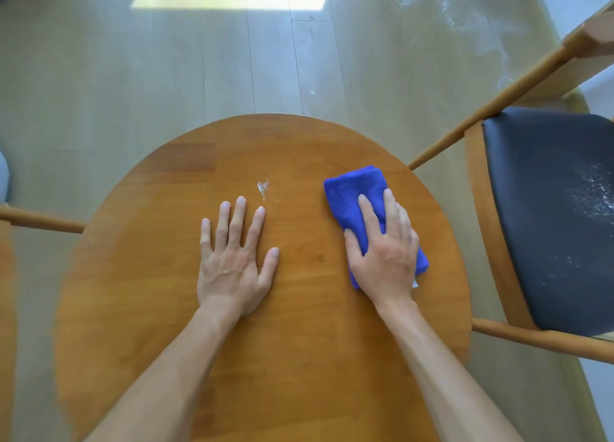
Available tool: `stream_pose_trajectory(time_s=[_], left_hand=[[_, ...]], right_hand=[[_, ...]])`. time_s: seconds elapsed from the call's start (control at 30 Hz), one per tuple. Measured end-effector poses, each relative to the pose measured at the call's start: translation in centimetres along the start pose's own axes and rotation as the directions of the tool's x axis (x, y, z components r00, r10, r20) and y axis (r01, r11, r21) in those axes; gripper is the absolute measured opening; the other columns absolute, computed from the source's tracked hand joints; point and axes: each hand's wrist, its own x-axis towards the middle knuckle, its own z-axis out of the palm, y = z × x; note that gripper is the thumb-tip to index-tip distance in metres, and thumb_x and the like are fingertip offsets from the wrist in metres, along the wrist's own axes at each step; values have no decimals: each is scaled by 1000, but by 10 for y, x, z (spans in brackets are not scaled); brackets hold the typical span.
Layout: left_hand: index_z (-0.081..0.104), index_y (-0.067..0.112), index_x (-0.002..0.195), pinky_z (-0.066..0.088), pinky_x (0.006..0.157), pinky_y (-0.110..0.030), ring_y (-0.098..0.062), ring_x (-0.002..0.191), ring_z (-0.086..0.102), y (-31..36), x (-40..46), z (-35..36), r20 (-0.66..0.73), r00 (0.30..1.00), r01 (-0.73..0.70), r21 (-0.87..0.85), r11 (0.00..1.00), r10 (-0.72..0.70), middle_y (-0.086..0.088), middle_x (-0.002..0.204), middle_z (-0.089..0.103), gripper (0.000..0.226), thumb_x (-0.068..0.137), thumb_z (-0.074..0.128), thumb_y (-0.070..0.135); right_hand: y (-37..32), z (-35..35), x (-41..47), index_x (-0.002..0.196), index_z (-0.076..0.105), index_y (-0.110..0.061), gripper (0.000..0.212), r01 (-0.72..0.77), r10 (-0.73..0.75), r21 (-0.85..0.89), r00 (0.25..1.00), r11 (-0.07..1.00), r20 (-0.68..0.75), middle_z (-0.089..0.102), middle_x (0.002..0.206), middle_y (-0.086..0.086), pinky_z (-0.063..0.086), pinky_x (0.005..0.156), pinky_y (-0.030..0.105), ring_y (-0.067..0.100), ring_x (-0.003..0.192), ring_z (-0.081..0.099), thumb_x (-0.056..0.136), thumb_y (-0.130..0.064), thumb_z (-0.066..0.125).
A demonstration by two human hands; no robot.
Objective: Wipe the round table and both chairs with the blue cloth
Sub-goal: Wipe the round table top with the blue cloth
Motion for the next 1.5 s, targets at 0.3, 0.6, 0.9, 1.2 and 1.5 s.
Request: stream_pose_trajectory(time_s=[0.3,0.6,0.9,1.2,1.5], left_hand=[[17,21,153,7,118,-55,-29,149,0,-2,0,7,-13,1000,-16,-27,999,16,-9,162,3,69,93,22,55],[44,8,142,22,115,-56,-31,144,25,-5,-1,1,-116,993,-17,-181,983,-4,-18,153,30,62,92,36,44],[49,4,134,16,118,-48,-35,139,32,-9,-6,-8,-172,984,-32,-432,901,-47,-21,145,38,56,91,39,39],[52,-1,125,29,110,-56,-38,128,38,-10,-8,-16,-224,954,9,-642,766,-200,-23,135,41,48,91,38,32],[52,6,124,25,113,-51,-31,120,45,-40,-64,-9,-271,962,-102,-462,881,-31,-15,123,51,43,90,43,29]], right_hand=[[-9,-2,4,146,37,-23,59,-649,647,-19,760,760,-68,27,153,21,30,98,53,45,128,36,92,-43,49],[-160,43,84,144,42,-31,53,-107,100,86,992,991,79,29,155,12,28,101,45,34,133,36,94,-47,44],[-142,26,104,141,46,-27,42,-151,121,403,988,902,100,43,144,5,31,99,35,28,124,42,100,-27,45],[-156,23,47,125,63,-31,37,215,-231,139,966,967,114,43,147,10,41,86,44,34,124,47,91,-44,58],[-83,5,19,119,68,-25,38,735,-751,157,651,659,105,45,145,19,39,94,53,40,127,47,87,-44,60]])
